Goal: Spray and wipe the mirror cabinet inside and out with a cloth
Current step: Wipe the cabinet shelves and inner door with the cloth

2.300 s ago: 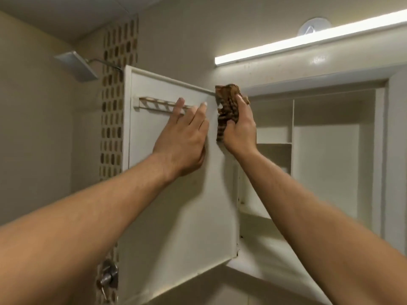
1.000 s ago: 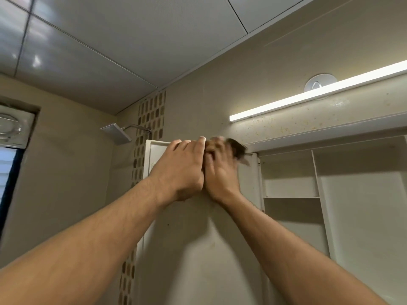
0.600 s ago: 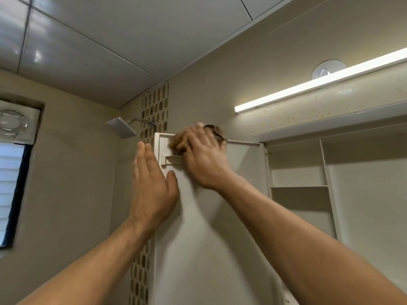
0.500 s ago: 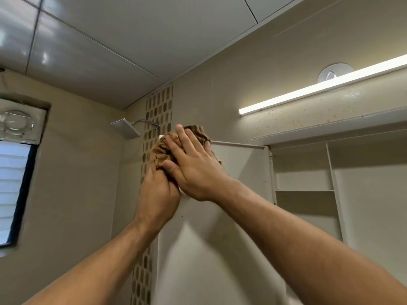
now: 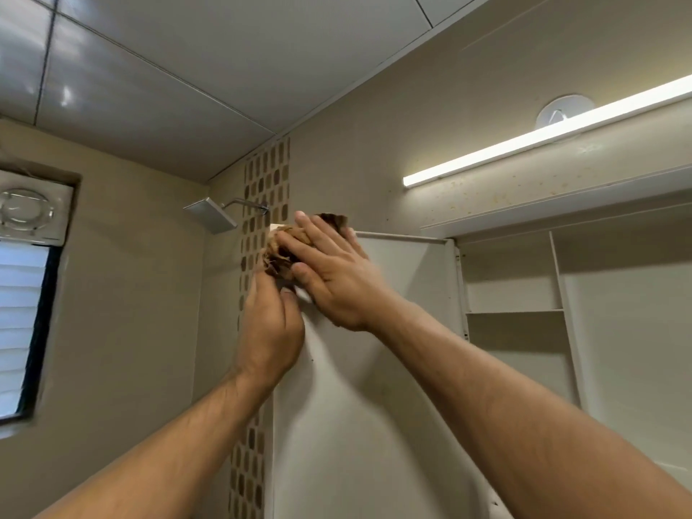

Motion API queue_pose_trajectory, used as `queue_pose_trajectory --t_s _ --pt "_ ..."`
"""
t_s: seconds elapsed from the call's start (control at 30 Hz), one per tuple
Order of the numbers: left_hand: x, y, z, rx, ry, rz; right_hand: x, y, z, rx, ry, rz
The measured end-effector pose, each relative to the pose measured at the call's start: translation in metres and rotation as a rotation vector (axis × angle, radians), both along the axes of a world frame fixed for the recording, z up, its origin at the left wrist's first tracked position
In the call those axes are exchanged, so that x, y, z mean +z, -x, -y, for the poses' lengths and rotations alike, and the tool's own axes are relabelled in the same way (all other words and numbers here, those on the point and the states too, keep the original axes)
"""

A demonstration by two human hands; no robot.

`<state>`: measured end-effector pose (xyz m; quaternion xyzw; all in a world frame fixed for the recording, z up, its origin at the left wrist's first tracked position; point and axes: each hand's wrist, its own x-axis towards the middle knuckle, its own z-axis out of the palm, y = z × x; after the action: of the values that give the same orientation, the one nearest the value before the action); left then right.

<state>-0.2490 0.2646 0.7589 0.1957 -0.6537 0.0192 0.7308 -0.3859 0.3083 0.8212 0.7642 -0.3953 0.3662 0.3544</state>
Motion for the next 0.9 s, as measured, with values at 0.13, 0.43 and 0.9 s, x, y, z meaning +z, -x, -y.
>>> queue_pose_trajectory --t_s 0.13,0.43,0.9 --pt "-0.006 -0.001 0.001 0.075 -0.038 0.083 -0.013 0.081 0.008 -0.025 0.025 0.291" --pt "-0.015 0.003 -0.006 0.252 0.087 0.241 -0.127 0.118 0.022 -0.173 -0.028 0.536" --pt "-0.020 -0.004 -0.005 -0.238 -0.090 0.050 -0.128 -0.001 0.034 -0.023 0.168 0.160"
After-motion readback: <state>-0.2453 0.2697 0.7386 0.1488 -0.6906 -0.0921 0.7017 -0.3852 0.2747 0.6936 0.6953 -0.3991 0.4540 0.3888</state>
